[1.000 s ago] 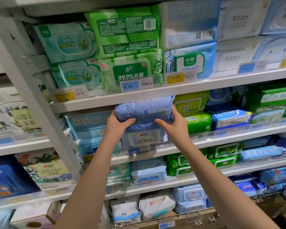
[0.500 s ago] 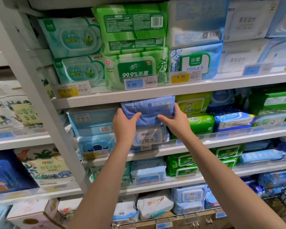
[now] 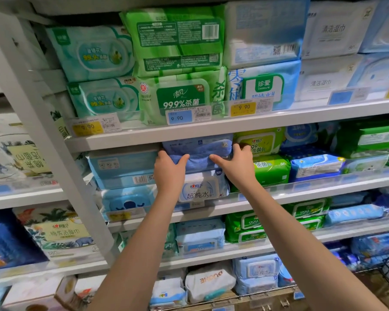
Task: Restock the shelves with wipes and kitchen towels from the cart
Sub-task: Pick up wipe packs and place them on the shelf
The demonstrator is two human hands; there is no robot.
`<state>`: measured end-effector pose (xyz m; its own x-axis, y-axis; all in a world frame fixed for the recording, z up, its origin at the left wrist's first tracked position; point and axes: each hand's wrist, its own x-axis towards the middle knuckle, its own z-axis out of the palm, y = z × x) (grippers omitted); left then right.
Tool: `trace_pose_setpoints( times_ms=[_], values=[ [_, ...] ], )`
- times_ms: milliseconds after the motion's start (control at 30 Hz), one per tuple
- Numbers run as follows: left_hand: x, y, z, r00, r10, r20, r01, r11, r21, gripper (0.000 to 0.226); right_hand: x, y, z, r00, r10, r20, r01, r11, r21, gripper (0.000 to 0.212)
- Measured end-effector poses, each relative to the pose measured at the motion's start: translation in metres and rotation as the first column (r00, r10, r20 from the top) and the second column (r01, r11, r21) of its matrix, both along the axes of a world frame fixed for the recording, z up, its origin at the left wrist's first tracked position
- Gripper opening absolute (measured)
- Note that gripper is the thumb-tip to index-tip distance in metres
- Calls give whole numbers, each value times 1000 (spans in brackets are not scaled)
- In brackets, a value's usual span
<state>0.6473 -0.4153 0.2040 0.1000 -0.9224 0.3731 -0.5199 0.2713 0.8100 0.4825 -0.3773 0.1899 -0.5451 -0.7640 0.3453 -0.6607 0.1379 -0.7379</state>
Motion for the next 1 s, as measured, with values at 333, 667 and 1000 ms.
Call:
trace_pose_setpoints(
  times_ms=[333, 667, 1000],
  values=[
    [3, 4, -2, 999, -49, 7, 49, 998, 25, 42, 21, -2, 0, 1000, -14, -17, 14, 1000, -4, 44],
    [11, 12, -23, 995, -69, 70, 70, 998, -8, 60, 13, 13, -6, 987, 151, 52, -150, 988, -17, 47],
    [17, 19, -56, 897, 51, 438, 23, 987, -162, 64, 9, 16, -17, 982, 186, -13, -186, 982, 23, 74]
  ],
)
